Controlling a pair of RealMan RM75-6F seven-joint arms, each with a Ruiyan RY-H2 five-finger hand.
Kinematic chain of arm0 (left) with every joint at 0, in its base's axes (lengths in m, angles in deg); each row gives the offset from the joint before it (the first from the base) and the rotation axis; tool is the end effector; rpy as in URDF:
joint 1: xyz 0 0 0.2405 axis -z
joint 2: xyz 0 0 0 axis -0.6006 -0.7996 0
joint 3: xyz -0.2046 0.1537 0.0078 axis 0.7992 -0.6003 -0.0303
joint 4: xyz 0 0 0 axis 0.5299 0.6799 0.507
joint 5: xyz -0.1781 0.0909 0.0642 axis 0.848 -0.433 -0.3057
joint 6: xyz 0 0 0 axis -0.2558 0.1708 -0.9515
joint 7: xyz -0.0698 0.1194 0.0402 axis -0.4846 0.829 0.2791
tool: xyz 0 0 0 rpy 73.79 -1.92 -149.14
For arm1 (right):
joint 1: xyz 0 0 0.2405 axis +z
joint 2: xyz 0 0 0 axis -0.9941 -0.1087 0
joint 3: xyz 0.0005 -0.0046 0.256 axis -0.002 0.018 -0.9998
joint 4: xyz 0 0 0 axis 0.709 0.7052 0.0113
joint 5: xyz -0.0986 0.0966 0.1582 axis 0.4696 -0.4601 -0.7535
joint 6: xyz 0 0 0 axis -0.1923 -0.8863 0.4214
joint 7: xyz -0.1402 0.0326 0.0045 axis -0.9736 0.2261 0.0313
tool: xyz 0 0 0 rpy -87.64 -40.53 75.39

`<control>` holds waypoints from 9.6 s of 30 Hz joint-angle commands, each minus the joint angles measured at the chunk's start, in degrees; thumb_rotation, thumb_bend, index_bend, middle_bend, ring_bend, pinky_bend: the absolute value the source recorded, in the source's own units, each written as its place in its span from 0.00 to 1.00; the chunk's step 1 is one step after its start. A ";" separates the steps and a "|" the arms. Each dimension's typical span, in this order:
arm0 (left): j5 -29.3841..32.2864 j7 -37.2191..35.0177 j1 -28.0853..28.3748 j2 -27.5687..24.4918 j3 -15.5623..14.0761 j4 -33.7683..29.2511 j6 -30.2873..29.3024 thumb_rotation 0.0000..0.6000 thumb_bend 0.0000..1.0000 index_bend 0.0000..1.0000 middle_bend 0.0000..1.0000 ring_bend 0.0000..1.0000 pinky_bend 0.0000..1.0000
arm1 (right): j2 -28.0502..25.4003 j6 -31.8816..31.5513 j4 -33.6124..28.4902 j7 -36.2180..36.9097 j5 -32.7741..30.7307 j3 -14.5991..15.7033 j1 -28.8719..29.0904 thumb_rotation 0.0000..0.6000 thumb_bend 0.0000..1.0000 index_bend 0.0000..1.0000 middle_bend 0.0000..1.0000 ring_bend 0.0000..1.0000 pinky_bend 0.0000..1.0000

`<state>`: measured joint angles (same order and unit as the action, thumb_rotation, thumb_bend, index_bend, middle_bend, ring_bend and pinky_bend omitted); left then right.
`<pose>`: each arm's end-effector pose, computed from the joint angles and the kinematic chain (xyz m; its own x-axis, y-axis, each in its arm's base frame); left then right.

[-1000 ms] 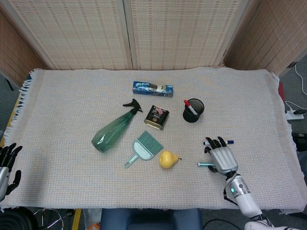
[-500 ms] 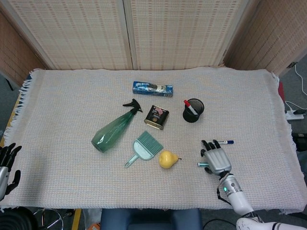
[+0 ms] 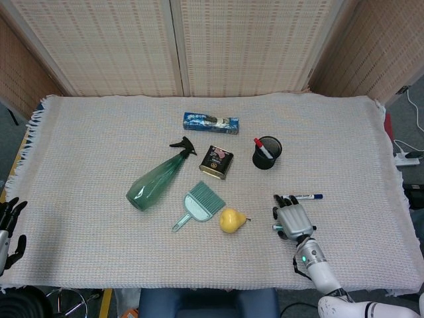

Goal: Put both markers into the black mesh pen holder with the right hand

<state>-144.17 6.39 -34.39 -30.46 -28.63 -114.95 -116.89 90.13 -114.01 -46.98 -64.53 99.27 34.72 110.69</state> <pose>-0.3169 0.1641 0.1887 0.4431 0.0248 0.8961 0.8944 0.0563 -0.4438 -0.2385 -0.2612 -0.0275 0.6101 -0.3842 0.6929 -0.7892 -0.2171 0.5745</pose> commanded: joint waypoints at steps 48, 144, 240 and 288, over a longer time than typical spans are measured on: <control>0.15 -1.37 0.02 -0.38 0.03 0.41 0.41 1.00 0.51 0.10 0.00 0.00 0.10 | -0.28 -4.12 -0.55 5.86 0.94 -1.30 1.42 1.00 0.26 0.68 0.18 0.26 0.23; 4.93 -1.11 0.10 -0.31 1.52 1.39 2.30 1.00 0.51 0.10 0.00 0.00 0.10 | 0.23 17.10 43.52 100.95 20.73 -13.43 25.89 1.00 0.33 0.46 0.18 0.16 0.14; 5.07 -1.08 -0.16 -0.83 1.55 0.66 2.13 1.00 0.50 0.10 0.00 0.00 0.10 | -4.73 18.55 18.58 18.08 -0.03 0.45 13.22 1.00 0.28 0.44 0.18 0.21 0.15; 4.12 -1.60 -0.75 -1.34 1.58 0.08 0.65 1.00 0.51 0.10 0.00 0.00 0.10 | -14.13 5.94 4.92 40.21 7.72 -13.11 12.49 1.00 0.29 0.67 0.20 0.30 0.24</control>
<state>-140.07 4.79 -35.13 -31.80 -27.05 -114.88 -116.24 77.05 -107.49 -40.73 -28.74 106.55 24.43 122.56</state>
